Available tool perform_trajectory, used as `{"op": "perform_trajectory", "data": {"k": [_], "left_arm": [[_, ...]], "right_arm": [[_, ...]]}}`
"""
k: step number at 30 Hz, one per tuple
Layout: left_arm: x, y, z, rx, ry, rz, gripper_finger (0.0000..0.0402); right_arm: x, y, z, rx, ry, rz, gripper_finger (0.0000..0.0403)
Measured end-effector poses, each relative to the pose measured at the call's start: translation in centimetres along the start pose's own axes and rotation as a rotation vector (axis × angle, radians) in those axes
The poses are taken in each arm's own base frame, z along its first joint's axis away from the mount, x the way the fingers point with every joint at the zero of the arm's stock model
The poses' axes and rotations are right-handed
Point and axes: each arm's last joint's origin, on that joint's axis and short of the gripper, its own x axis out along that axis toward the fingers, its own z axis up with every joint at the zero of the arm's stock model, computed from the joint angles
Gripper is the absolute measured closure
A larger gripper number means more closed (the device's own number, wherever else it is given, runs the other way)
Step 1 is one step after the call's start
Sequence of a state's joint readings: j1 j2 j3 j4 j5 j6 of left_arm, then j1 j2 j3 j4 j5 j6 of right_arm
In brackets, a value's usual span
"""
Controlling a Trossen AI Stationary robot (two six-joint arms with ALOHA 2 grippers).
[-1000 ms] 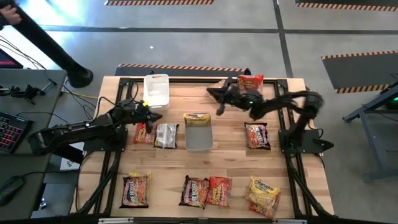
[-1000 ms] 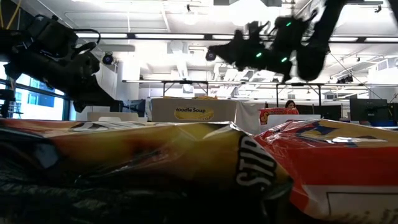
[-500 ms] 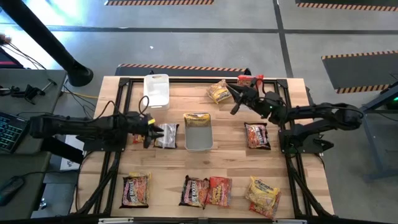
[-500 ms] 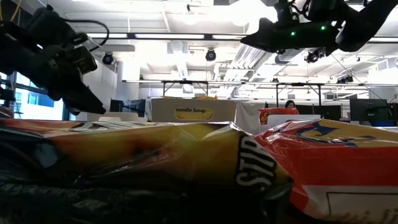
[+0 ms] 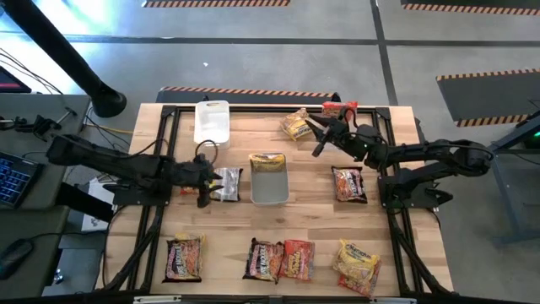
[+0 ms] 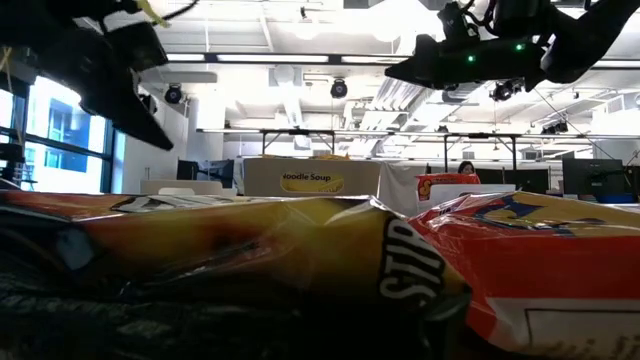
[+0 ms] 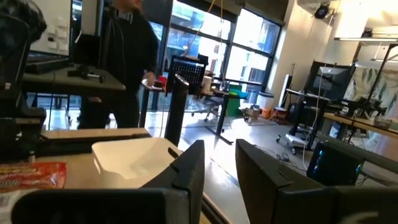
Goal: Sort Maruchan noodles
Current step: Put the black noodle pack into the white bin
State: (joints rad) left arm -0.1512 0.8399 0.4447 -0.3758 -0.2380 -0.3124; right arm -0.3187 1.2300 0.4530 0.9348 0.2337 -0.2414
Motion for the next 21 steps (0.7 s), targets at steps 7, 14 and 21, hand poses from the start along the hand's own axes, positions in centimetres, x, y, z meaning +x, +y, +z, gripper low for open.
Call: {"op": "perform_trajectory", "data": {"k": [7,14,21], "left_arm": [[1.7,-1.7,0.1,0.015,0.33,0.066,0.0228],[4.6,-3.3,-0.3,0.134,0.447,0.172,0.0193],[6.3,-4.2,-0.4,0.212,0.494,0.22,0.0184]], "right_arm": [[0.0,0.0,-0.1,-0.01,0.011,0.002,0.032],[0.0,0.0,-0.1,-0.014,0.012,0.002,0.032],[0.0,0.0,-0.2,-0.016,0.018,0.004,0.032]]}}
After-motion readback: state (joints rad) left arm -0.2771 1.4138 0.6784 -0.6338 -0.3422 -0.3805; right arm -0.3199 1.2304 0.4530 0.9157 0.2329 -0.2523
